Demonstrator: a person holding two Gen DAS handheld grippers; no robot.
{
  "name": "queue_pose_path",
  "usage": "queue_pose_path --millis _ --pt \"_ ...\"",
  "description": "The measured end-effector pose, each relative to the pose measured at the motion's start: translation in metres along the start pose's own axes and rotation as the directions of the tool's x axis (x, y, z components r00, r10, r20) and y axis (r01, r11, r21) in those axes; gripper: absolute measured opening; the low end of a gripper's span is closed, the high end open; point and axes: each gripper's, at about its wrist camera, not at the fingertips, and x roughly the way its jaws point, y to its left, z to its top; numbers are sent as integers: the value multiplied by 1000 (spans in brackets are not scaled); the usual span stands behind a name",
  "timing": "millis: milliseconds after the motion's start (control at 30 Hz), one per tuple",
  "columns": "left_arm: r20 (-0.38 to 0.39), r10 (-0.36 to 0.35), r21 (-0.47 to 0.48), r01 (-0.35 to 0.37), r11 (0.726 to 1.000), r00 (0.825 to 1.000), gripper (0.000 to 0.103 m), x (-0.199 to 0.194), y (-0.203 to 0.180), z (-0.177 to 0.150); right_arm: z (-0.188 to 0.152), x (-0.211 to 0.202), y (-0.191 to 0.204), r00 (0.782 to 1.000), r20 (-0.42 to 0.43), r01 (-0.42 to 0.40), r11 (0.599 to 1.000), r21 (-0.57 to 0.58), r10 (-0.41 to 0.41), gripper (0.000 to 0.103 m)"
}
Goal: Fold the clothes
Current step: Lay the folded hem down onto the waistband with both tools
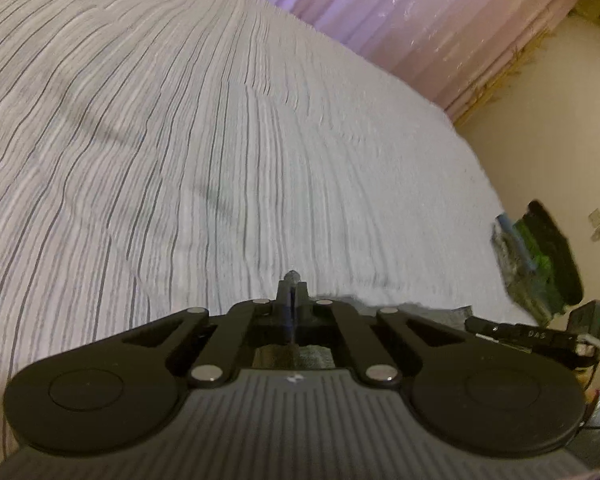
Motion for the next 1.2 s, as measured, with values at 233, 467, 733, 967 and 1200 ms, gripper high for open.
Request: queue_pose_path --millis 233,467,733,967,1200 --pt "-3 -4 -24 4 1000 1000 0 1 3 -3 1 8 6 1000 7 4 999 -35 -4 29" --pt "22 -30 -9 30 1000 999 0 -2 2 -1 -2 14 5 1000 16 2 999 -54 -1 0" --pt "127 -41 58 34 998 991 0 -15 -4 3 -6 -24 2 984 178 1 1000 -18 2 0" --pt "17 98 118 -99 988 995 0 29 -3 -6 -10 10 8 991 87 100 995 -29 -98 0" --pt "-31 199 151 -192 970 980 8 35 -15 -12 -20 8 26 979 35 203 977 -63 -201 71"
